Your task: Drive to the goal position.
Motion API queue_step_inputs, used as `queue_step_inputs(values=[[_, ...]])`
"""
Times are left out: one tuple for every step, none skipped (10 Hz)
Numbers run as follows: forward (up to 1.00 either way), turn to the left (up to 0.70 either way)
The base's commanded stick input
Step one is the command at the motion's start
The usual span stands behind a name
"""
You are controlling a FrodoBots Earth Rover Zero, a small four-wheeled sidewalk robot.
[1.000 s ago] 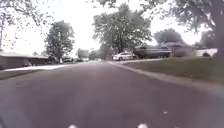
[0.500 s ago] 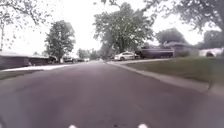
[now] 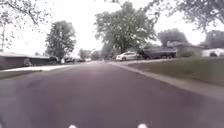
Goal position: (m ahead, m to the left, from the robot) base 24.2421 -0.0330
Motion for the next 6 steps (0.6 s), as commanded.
queue_step_inputs(values=[[1.0,0.0],[1.0,0.0],[1.0,0.0],[1.0,0.0],[1.0,0.0],[1.0,0.0]])
